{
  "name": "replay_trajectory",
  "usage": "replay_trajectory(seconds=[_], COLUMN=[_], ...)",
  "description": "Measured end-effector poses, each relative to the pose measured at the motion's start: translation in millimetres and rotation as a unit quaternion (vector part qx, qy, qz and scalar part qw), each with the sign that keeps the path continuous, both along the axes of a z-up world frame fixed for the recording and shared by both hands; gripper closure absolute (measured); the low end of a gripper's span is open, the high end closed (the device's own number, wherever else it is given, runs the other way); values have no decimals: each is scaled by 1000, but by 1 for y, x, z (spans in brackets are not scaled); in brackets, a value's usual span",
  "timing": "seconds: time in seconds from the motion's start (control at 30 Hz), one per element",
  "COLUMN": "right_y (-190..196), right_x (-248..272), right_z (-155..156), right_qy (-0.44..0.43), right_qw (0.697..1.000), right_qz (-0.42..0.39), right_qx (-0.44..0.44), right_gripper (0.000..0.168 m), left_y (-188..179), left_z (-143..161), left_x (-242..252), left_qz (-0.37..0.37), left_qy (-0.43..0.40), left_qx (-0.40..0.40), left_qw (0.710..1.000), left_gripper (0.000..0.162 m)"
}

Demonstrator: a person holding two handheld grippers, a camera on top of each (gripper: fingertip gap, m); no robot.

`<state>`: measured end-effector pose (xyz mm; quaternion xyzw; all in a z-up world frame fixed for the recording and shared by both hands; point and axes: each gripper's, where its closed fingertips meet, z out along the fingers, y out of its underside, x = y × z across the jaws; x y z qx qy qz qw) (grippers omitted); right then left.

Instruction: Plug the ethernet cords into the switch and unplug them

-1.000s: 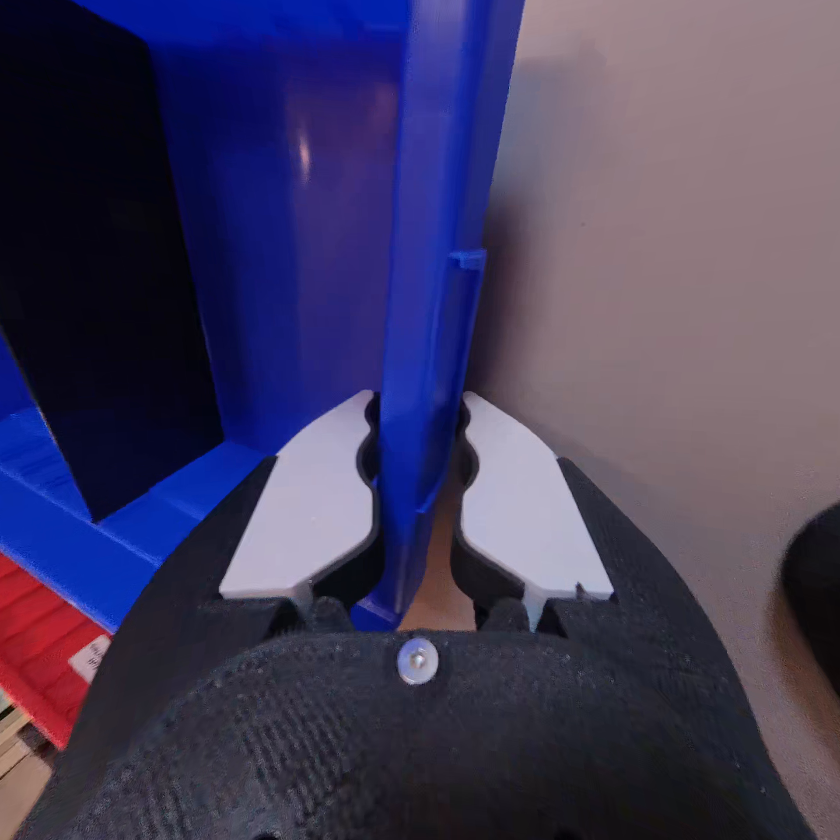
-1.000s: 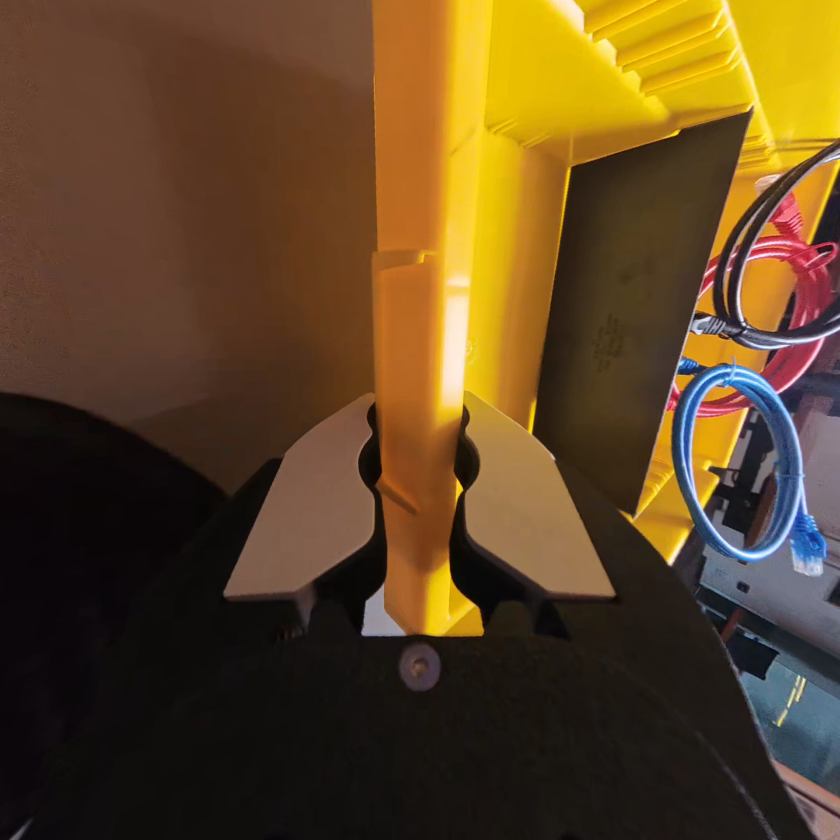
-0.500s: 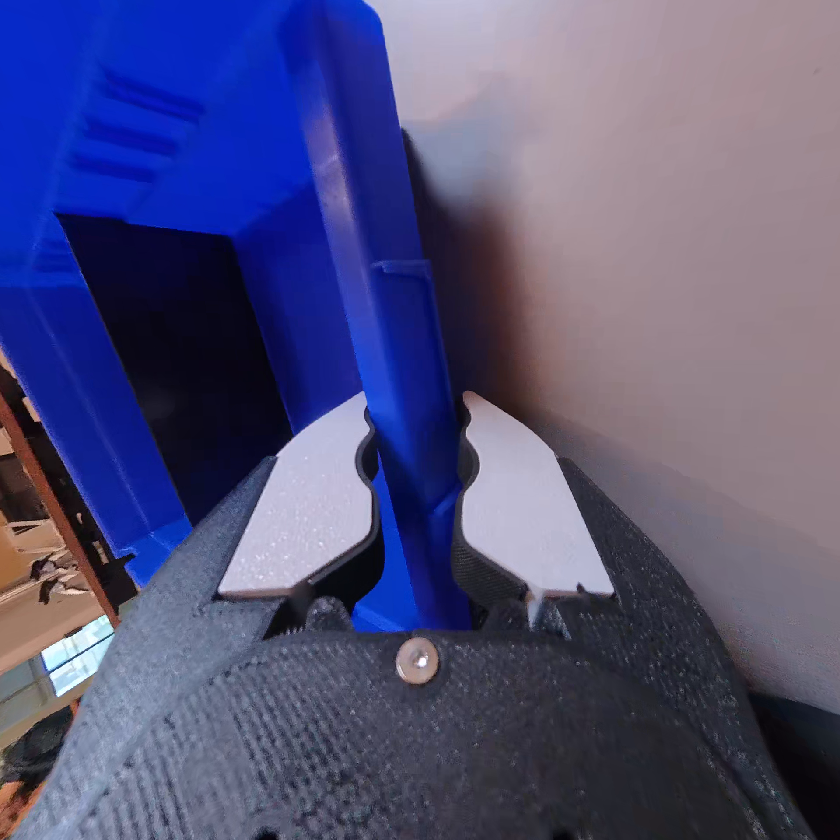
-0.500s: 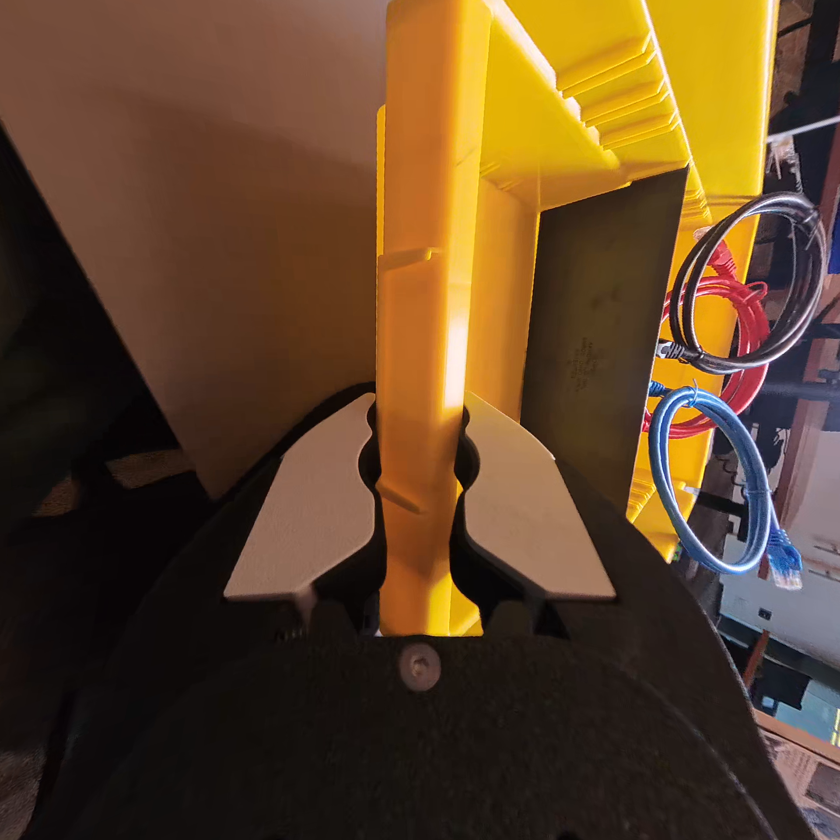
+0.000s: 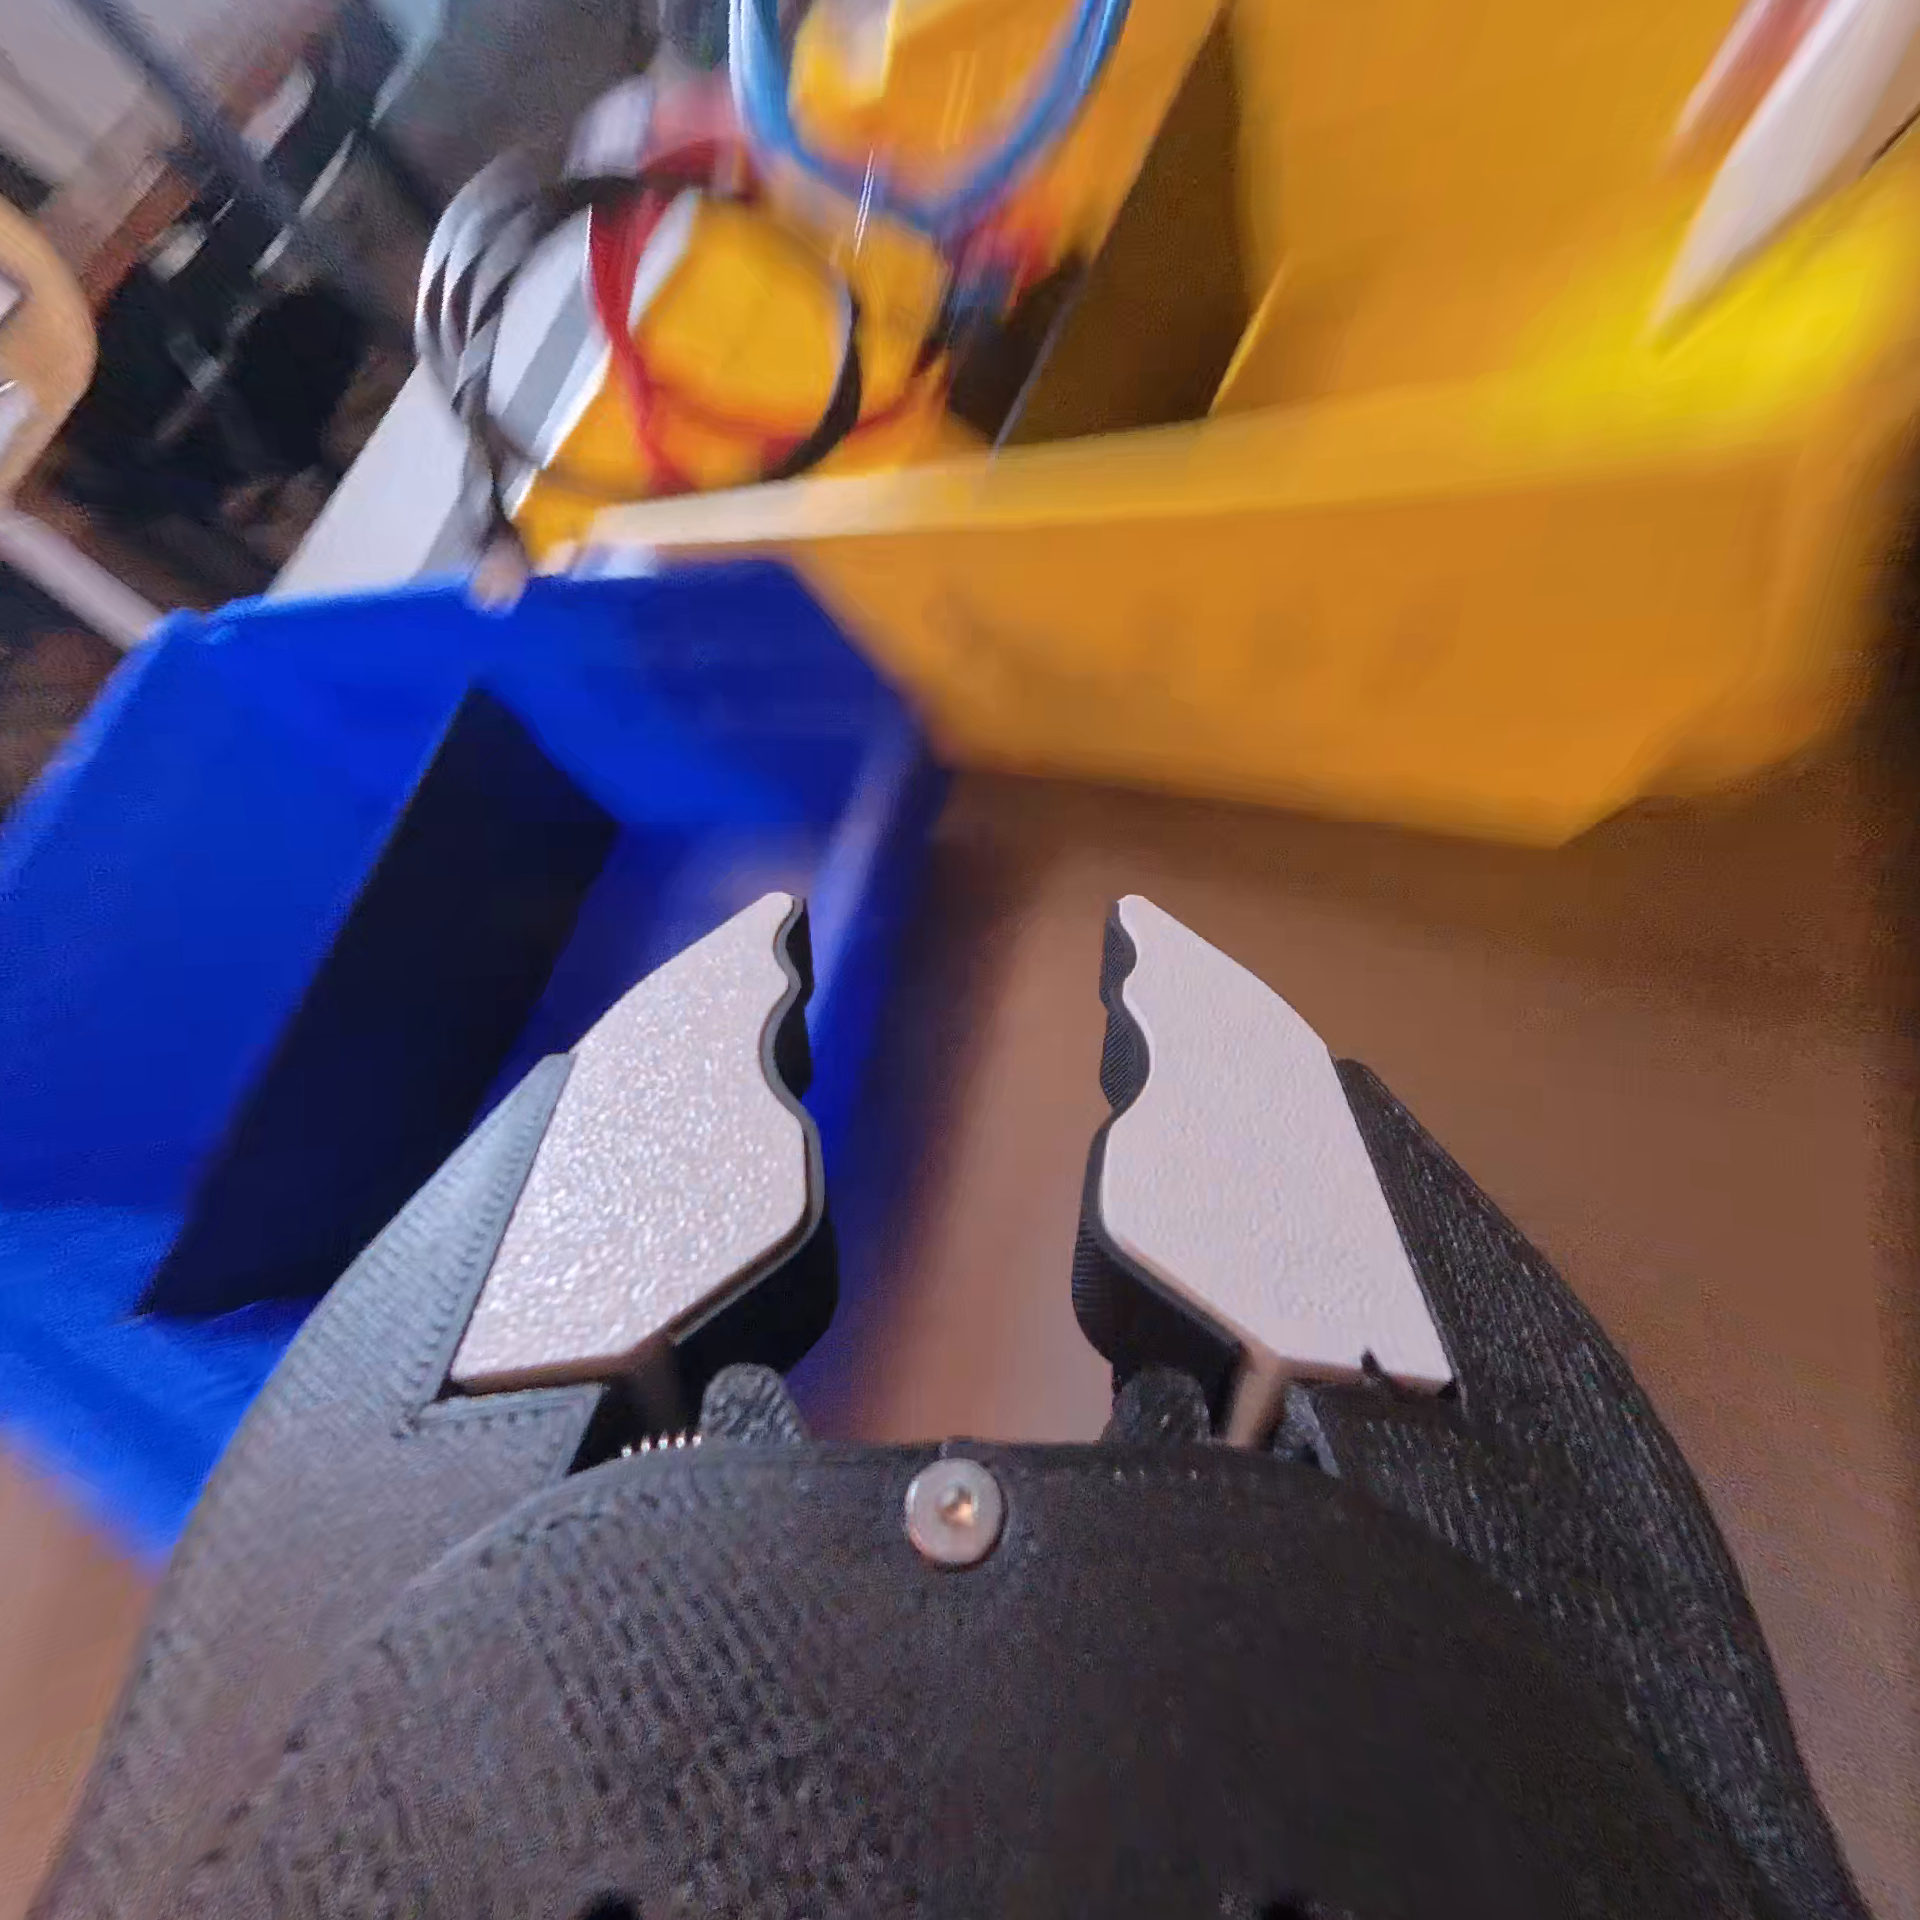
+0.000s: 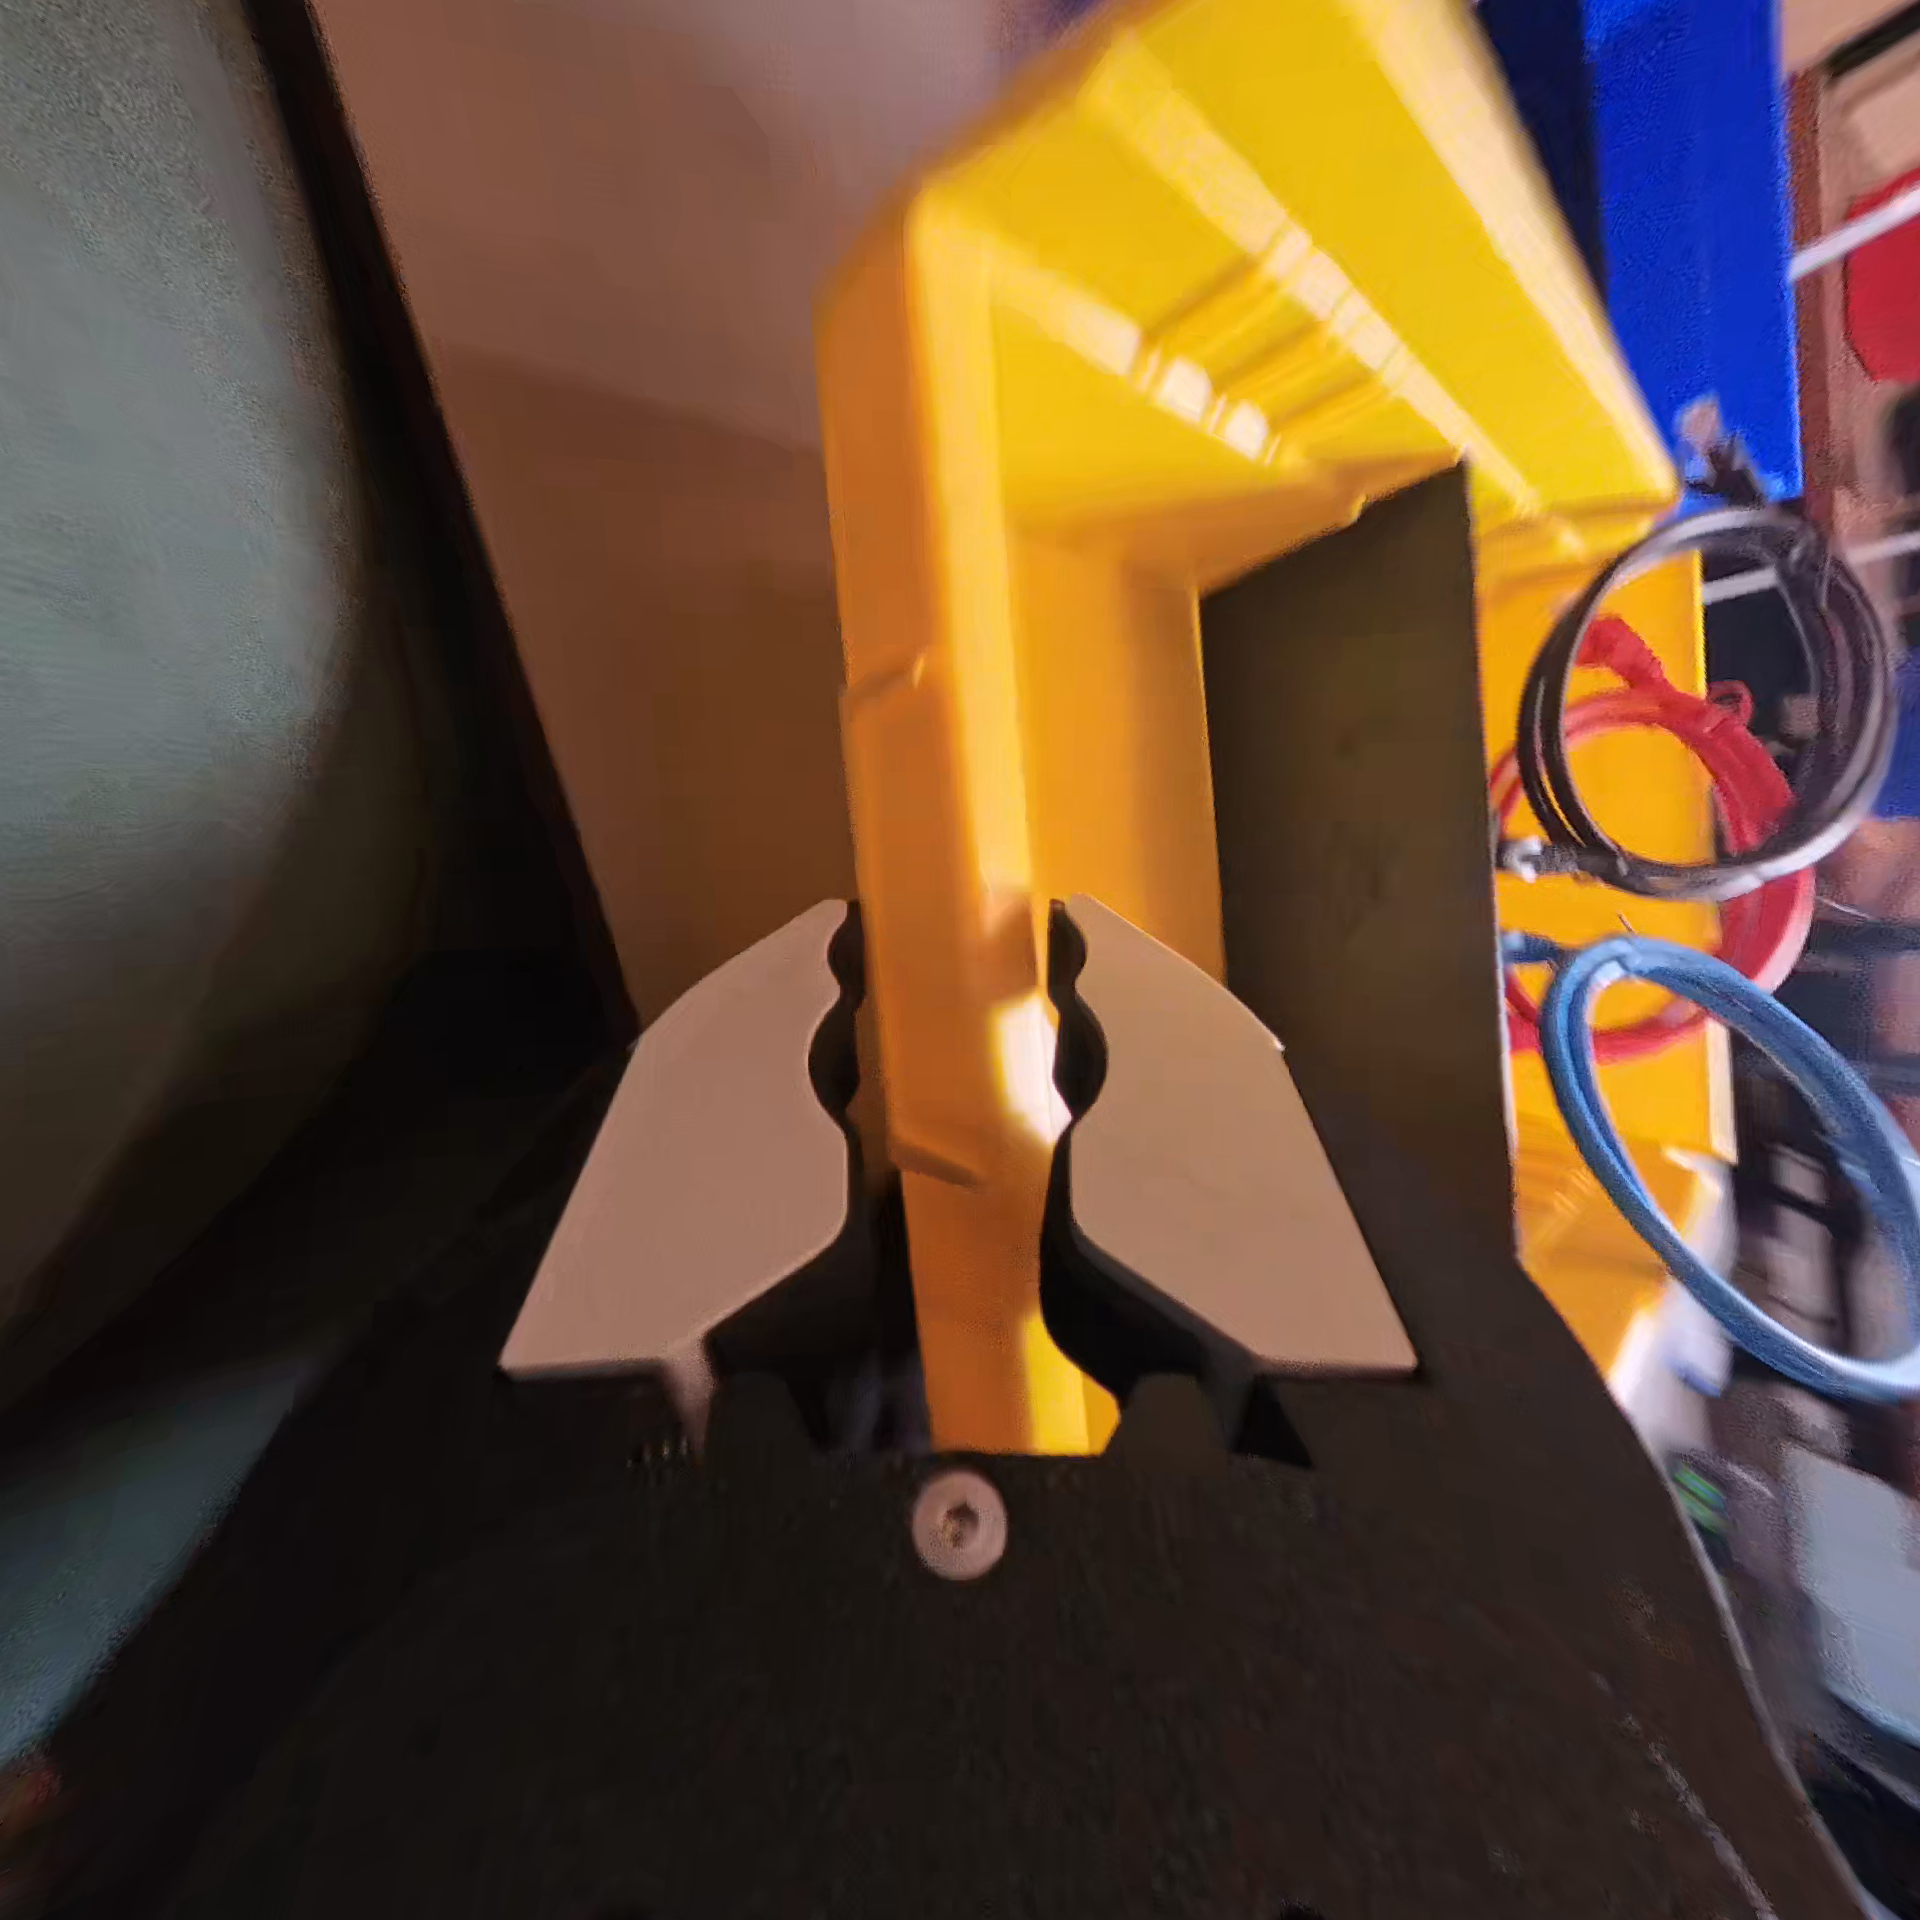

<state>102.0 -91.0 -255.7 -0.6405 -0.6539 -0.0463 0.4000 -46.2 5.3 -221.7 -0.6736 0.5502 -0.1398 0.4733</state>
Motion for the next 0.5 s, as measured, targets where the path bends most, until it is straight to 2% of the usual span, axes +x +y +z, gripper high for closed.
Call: replay_trajectory(seconds=[0.07,0.1,0.17,0.23,0.3,0.37,0.43,0.47,0.5], right_y=[-16,-24,-32,-17,11,22,22,24,26], right_x=[-21,-28,-28,2,60,104,107,102,97], right_z=[21,34,69,108,121,97,49,33,28], right_qy=[115,166,282,401,480,510,491,487,497], right_qw=[992,982,951,911,865,822,814,812,807], right_qz=[31,47,54,-4,-144,-254,-304,-311,-308], right_qx=[-47,-76,-112,-89,-28,-13,-66,-84,-87], right_gripper=[125,122,115,110,103,98,92,103,130], left_y=[-46,-62,-73,-77,-72,-67,-63,-62,-61], left_z=[30,36,30,23,16,4,-7,-12,-15], left_x=[26,33,40,47,60,74,81,84,86], left_qz=[-48,-60,-42,-13,21,48,76,85,93], left_qy=[-161,-200,-222,-246,-255,-241,-229,-217,-202], left_qx=[-111,-152,-169,-168,-160,-152,-136,-122,-108], left_qw=[979,966,960,954,953,957,961,965,969], left_gripper=[102,94,85,86,86,81,94,98,102])
